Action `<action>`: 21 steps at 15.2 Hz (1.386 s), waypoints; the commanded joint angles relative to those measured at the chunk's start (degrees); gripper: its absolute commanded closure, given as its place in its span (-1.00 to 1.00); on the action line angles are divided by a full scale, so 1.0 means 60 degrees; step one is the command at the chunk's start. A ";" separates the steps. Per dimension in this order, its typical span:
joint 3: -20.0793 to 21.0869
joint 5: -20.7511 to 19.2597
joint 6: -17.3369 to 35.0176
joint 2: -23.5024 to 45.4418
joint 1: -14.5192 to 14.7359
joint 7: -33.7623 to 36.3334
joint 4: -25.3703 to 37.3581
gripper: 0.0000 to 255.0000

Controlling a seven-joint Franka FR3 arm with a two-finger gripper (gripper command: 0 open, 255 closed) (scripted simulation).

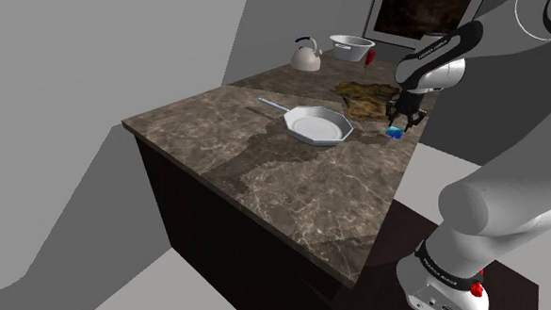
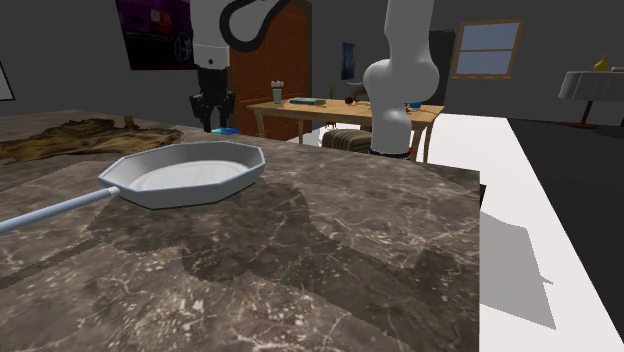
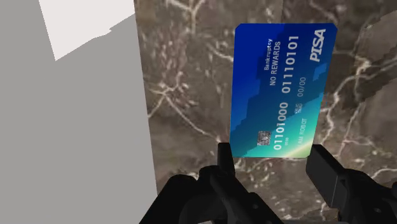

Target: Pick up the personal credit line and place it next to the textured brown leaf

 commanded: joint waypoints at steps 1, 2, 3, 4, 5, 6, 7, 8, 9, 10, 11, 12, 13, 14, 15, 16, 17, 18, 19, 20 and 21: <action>-0.0013 0.0023 0.0276 0.0182 -0.0002 0.0004 -0.0091 1.00; -0.0018 0.0031 0.0385 0.0254 -0.0004 0.0005 -0.0130 1.00; -0.0018 0.0031 0.0385 0.0253 -0.0004 0.0005 -0.0131 1.00; -0.0018 0.0031 0.0385 0.0254 -0.0004 0.0005 -0.0130 1.00; -0.0018 0.0031 0.0385 0.0254 -0.0004 0.0005 -0.0130 1.00; -0.0018 0.0031 0.0385 0.0254 -0.0004 0.0005 -0.0130 1.00; -0.0018 0.0031 0.0385 0.0254 -0.0004 0.0005 -0.0130 1.00; -0.0018 0.0031 0.0385 0.0254 -0.0004 0.0005 -0.0130 1.00; -0.0018 0.0031 0.0385 0.0254 -0.0004 0.0005 -0.0130 1.00; -0.0018 0.0031 0.0385 0.0254 -0.0004 0.0005 -0.0130 -1.00; -0.0018 0.0031 0.0386 0.0254 -0.0004 0.0005 -0.0130 -1.00; -0.0018 0.0031 0.0386 0.0254 -0.0004 0.0005 -0.0130 -1.00; -0.0018 0.0031 0.0386 0.0254 -0.0004 0.0005 -0.0130 -1.00; -0.0018 0.0031 0.0386 0.0254 -0.0004 0.0005 -0.0130 -1.00; -0.0018 0.0031 0.0386 0.0254 -0.0004 0.0005 -0.0130 -1.00; 0.0012 -0.0012 0.0050 -0.0001 0.0013 0.0041 -0.0049 -1.00; 0.0045 -0.0047 -0.0287 -0.0243 0.0029 0.0072 0.0045 -1.00; 0.0081 -0.0074 -0.0623 -0.0472 0.0045 0.0099 0.0153 -1.00; 0.0112 -0.0090 -0.0888 -0.0643 0.0056 0.0117 0.0246 -1.00; 0.0114 -0.0090 -0.0888 -0.0643 0.0054 0.0116 0.0246 -1.00; 0.0115 -0.0090 -0.0888 -0.0643 0.0053 0.0116 0.0246 -1.00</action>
